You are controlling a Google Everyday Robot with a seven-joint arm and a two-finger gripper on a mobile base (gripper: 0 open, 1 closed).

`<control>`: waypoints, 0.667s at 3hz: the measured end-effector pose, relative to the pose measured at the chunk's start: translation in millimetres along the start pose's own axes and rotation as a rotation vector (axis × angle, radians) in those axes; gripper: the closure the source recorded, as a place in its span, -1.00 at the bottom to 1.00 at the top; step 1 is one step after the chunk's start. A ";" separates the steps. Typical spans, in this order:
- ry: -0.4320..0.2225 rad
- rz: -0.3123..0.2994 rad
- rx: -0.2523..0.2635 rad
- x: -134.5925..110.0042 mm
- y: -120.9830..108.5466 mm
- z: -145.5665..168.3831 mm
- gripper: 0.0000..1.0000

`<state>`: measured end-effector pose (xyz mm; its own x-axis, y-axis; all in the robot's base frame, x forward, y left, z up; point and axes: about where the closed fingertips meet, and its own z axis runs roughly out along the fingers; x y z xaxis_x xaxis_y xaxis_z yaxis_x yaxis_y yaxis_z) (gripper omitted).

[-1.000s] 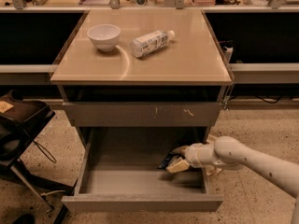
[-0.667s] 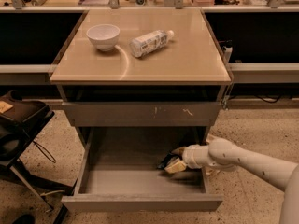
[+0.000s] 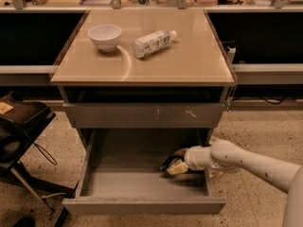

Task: Place rxbar blueberry into middle drawer

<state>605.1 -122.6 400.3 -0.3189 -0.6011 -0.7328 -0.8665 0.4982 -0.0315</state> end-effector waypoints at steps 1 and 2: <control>0.000 0.000 0.000 0.0 0.0 0.0 0.16; 0.000 0.000 0.000 0.0 0.1 0.1 -0.30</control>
Offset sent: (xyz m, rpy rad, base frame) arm 0.0000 0.0000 0.0000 0.0000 0.0000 0.0000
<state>605.1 -122.5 400.3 -0.3189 -0.6011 -0.7328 -0.8666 0.4981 -0.0314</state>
